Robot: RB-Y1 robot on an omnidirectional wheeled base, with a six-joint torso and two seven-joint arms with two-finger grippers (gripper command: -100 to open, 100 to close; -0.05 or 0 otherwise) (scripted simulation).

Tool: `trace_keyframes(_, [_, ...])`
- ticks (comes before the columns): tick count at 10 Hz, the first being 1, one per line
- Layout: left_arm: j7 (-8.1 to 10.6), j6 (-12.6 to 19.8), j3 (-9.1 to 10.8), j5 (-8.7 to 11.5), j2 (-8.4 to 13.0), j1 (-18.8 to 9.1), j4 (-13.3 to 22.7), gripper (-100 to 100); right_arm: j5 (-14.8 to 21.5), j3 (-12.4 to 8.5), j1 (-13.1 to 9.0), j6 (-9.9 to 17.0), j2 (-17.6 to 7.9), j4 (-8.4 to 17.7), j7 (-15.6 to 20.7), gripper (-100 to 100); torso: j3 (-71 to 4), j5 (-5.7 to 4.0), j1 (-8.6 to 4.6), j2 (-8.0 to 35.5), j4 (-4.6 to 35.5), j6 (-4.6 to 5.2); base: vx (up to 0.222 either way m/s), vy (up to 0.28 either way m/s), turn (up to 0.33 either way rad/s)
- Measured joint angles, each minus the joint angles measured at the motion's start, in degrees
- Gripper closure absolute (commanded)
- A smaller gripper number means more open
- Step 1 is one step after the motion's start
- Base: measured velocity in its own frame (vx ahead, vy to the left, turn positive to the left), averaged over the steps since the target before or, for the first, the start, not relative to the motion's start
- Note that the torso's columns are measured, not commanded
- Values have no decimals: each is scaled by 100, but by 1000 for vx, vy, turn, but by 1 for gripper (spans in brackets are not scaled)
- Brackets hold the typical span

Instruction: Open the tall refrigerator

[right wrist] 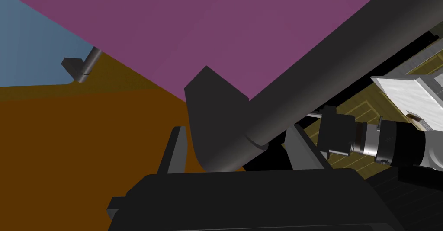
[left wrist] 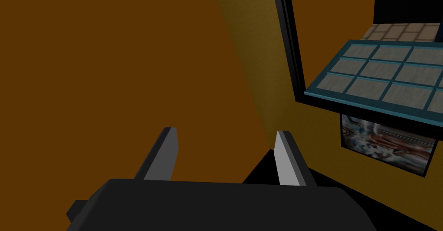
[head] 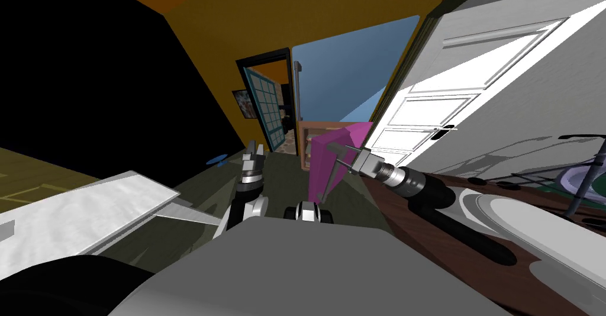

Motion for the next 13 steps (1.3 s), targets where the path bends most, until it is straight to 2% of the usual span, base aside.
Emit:
trace_keyframes(5, [0, 0, -1, 0, -1, 1, 0, 0, -15, 183, -94, -182, 51, -106, 113, 100, 41, 11, 61, 44, 3, -1, -117, -158, 106])
trace_keyframes(12, [0, 0, -2, 0, -2, 1, 0, 0, -18, 164, -75, -141, 12, -144, 66, 100, 44, 14, 60, 52, 7, -13, 2, 3, -5])
trace_keyframes(13, [0, 0, -1, 0, -2, 1, 0, 0, -20, 173, -100, -136, -3, -129, 59, 100, 43, 15, 62, 51, 7, -11, -47, -167, 86])
